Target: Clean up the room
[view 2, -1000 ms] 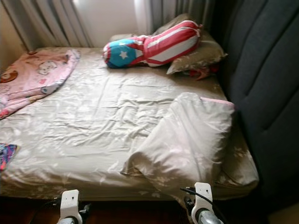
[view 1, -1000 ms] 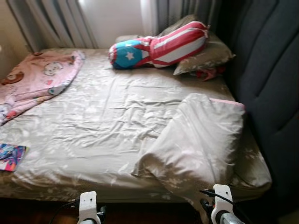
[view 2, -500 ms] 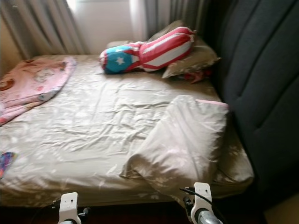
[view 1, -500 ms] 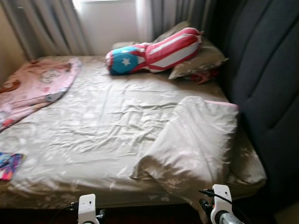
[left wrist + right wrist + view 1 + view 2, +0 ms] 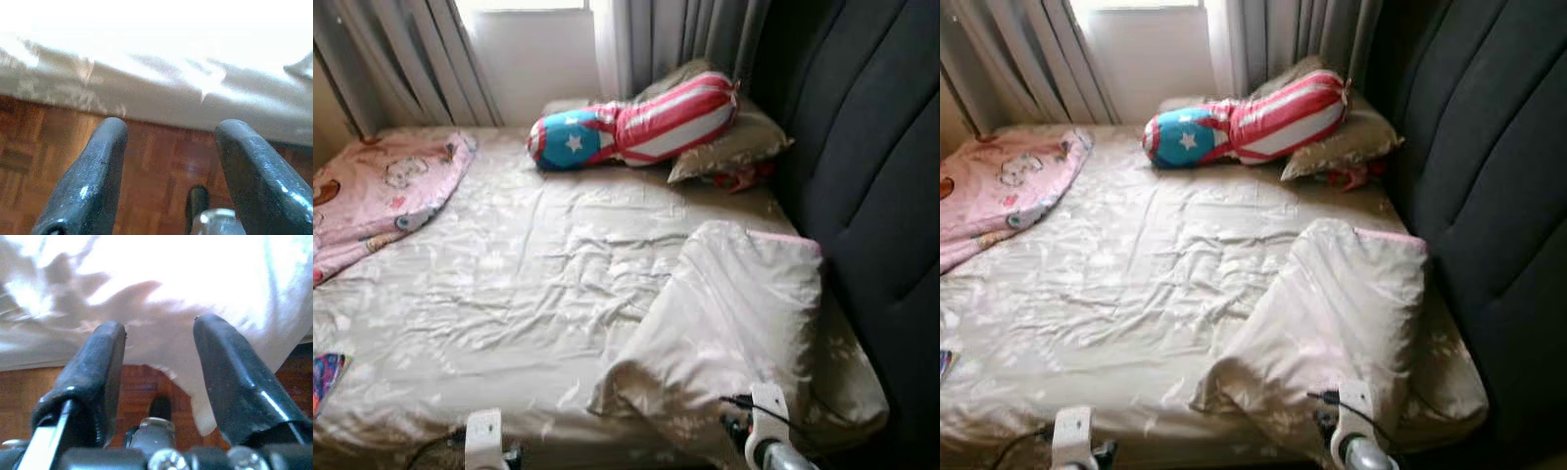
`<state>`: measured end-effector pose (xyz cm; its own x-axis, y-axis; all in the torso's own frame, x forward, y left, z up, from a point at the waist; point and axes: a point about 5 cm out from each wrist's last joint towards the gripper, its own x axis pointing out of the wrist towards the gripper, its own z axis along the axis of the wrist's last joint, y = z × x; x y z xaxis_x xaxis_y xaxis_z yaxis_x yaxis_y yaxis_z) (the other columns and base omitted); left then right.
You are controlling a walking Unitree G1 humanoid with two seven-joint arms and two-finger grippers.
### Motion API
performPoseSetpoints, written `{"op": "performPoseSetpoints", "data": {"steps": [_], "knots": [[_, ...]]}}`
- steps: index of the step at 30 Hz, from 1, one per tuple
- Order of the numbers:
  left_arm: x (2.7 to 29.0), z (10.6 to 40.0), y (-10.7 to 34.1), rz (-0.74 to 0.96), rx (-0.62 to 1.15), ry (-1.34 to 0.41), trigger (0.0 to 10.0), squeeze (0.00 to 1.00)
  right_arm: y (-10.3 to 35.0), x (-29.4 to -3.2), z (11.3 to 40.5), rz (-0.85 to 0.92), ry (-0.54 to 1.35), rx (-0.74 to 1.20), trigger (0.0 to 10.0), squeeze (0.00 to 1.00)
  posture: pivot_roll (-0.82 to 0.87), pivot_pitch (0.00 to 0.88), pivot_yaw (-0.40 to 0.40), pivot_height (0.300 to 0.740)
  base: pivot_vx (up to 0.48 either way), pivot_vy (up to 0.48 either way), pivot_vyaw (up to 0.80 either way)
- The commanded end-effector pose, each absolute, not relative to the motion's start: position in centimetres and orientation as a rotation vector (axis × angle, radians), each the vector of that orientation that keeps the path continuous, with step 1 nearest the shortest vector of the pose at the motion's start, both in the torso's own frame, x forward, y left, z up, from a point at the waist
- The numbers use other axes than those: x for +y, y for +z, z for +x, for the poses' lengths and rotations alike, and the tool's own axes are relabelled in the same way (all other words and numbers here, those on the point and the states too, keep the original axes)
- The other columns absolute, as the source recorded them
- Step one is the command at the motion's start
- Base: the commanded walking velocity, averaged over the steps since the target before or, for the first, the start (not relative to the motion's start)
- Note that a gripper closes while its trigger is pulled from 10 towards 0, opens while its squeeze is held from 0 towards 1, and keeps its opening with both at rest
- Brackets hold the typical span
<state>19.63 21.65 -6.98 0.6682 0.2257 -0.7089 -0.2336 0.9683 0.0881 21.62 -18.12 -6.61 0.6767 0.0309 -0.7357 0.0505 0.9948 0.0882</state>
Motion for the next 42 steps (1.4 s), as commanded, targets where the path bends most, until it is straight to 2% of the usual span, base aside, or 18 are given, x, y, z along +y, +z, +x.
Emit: {"op": "performPoseSetpoints", "data": {"steps": [1,9,19,21,22,25,30,32,33,36,40,42], "knots": [[20.7,19.4,-7.3,-0.040,0.813,0.248,10.0,0.00,-6.9,-19.1,20.9,0.091,-0.039,0.847,10.0,0.00,-0.08,0.000,0.014,0.740,0.000,0.000,0.00],[20.7,19.6,-7.0,-0.013,0.761,0.196,10.0,0.00,-6.7,-19.2,21.0,0.099,-0.057,0.799,10.0,0.00,-0.09,0.000,0.021,0.740,0.000,0.000,0.00],[20.6,19.9,-6.2,-0.027,0.608,0.160,10.0,0.00,-5.8,-19.2,21.3,0.123,-0.067,0.621,10.0,0.00,-0.10,0.000,0.025,0.740,0.000,0.000,0.00],[20.8,21.6,-5.1,0.007,0.568,0.156,10.0,0.00,-5.7,-19.3,21.3,0.119,-0.067,0.601,10.0,0.00,-0.10,0.002,0.025,0.740,0.000,0.000,0.00],[20.8,25.3,-2.3,0.022,0.426,0.141,10.0,0.00,-5.7,-19.3,21.2,0.120,-0.074,0.583,10.0,0.00,-0.11,0.003,0.024,0.740,0.000,0.000,0.00],[20.5,27.3,-0.3,0.022,0.317,0.111,10.0,0.00,-5.6,-19.4,21.0,0.126,-0.088,0.557,10.0,0.00,-0.11,0.006,0.024,0.740,0.000,0.000,0.00],[20.1,27.1,0.7,0.016,0.180,0.091,10.0,0.00,-5.7,-19.6,20.4,0.134,-0.094,0.536,10.0,0.00,-0.11,0.008,0.020,0.740,0.000,0.000,0.00],[20.0,26.8,0.9,0.012,0.147,0.092,10.0,0.00,-2.5,-19.6,24.8,0.014,-0.065,0.386,10.0,0.00,-0.11,0.004,0.016,0.740,0.000,0.000,0.00],[20.0,26.3,0.8,0.012,0.137,0.091,10.0,0.00,1.5,-19.3,27.6,-0.127,-0.037,0.107,10.0,0.00,-0.11,0.004,0.012,0.740,0.000,0.000,0.00],[20.1,26.0,0.7,0.011,0.138,0.089,10.0,0.00,1.8,-19.0,27.4,-0.142,-0.026,0.056,10.0,0.00,-0.10,0.004,0.008,0.740,0.000,0.000,0.00],[20.0,24.9,0.5,0.019,0.119,0.074,10.0,0.00,0.3,-17.1,24.8,-0.113,-0.004,0.044,10.0,0.00,-0.11,0.003,0.001,0.740,0.000,0.000,0.00],[19.9,24.4,0.7,0.028,0.097,0.064,10.0,0.00,0.7,-18.0,26.0,-0.035,0.012,0.078,10.0,0.00,-0.10,0.001,-0.004,0.740,0.000,0.000,0.00]]}}
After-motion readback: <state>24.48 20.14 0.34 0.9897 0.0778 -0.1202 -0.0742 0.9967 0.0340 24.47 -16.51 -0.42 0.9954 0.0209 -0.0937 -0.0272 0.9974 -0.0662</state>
